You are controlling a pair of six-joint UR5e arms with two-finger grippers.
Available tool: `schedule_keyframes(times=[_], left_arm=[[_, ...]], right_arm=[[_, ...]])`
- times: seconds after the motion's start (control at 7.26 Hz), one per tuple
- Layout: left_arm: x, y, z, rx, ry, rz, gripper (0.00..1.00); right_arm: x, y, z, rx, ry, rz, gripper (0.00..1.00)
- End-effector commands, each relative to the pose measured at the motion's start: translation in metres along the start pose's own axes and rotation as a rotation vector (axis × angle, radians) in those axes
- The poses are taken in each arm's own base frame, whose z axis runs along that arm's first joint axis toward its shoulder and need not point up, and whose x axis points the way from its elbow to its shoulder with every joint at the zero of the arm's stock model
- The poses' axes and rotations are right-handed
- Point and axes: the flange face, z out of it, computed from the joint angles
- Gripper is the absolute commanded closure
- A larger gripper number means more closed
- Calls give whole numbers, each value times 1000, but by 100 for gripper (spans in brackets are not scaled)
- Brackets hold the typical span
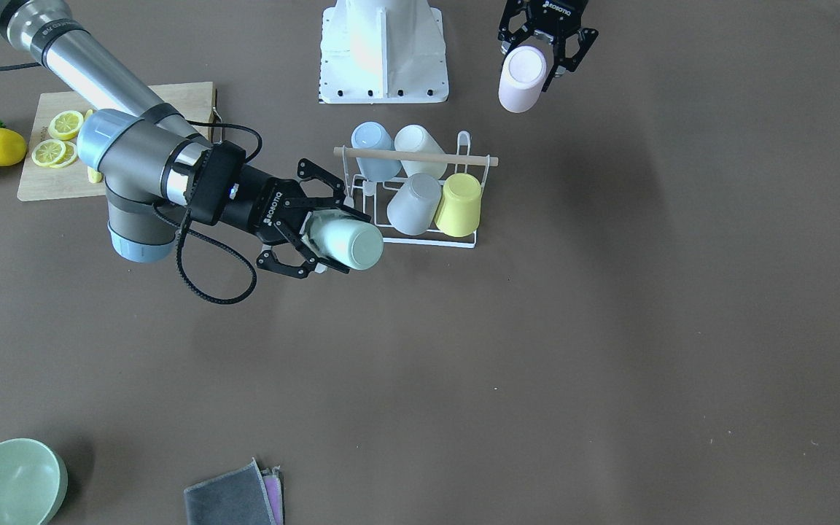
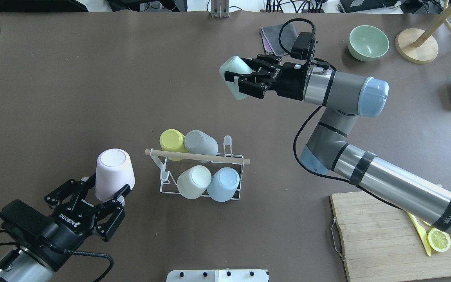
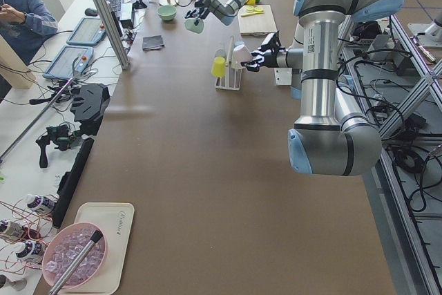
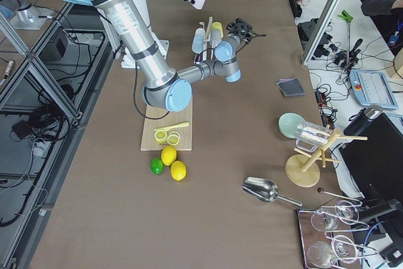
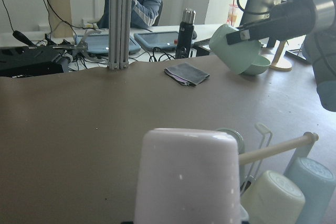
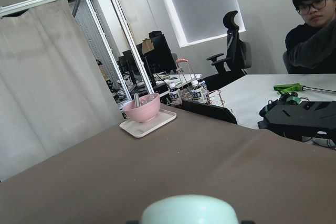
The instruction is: Place cup on cup holder
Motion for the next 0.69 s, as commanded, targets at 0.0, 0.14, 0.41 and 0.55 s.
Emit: schedule_keyframes(times=[0.0, 0.14, 0.41, 0.55], left_arm=[[27, 4, -2, 36, -38, 47, 86], [39, 6, 1, 30, -39, 59, 86], [59, 15, 14, 28, -54, 85, 85], [60, 15, 18, 33, -58, 81, 84]], right_arm=[[-22, 15, 10, 20, -37, 17, 100], [-33, 32, 14, 22, -73, 29, 100], [-50, 66, 20, 35, -150, 50, 100], [-54, 69, 20, 35, -163, 55, 100]])
